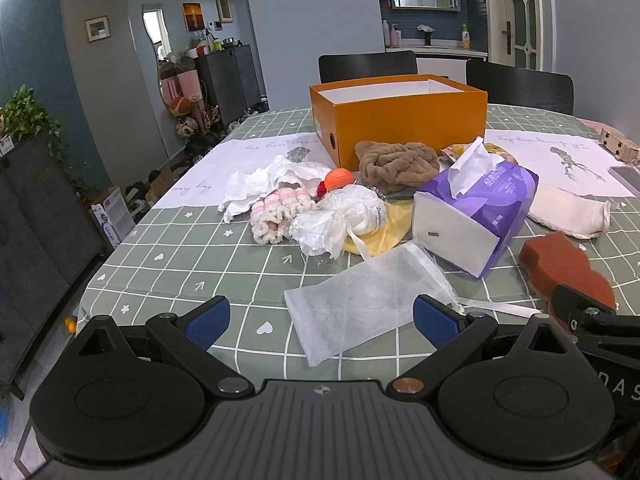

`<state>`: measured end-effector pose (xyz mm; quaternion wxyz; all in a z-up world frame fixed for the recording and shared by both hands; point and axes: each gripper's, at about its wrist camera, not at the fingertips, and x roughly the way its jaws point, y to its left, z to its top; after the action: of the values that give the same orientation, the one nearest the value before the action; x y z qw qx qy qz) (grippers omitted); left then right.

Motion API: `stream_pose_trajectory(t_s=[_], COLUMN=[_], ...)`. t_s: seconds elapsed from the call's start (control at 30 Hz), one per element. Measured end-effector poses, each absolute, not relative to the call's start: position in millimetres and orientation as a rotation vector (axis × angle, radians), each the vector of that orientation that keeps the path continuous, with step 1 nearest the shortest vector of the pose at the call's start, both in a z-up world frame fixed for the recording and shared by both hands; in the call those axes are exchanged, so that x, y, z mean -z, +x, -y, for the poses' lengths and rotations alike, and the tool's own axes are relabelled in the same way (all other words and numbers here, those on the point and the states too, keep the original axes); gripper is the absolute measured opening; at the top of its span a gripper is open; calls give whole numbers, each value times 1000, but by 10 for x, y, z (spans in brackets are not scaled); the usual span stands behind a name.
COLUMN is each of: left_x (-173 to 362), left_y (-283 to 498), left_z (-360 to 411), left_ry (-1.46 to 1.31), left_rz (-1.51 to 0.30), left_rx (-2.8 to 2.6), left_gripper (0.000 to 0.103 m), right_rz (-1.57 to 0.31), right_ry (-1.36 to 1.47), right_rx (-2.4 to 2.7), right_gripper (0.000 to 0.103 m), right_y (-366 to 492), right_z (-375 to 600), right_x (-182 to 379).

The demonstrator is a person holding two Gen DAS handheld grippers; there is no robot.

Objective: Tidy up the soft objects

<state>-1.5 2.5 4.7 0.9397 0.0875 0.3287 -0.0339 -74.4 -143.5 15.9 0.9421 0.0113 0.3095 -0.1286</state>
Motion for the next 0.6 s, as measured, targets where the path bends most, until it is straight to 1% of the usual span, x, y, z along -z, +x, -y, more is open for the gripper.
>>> stream_pose_trajectory(t_s=[0.27,0.6], left_x=[61,367], left_y=[100,386], left_z=[-80,-97], left_ry=[153,240], left_rz=[-677,-742], left_rx=[152,337], left_gripper=[103,103], right_rz=[-627,-685], right_ry=[-11,-50], right_rx=[231,151], right_gripper=[100,101], right_y=[-662,-496], right_z=[1479,1797], right_x=[-141,237])
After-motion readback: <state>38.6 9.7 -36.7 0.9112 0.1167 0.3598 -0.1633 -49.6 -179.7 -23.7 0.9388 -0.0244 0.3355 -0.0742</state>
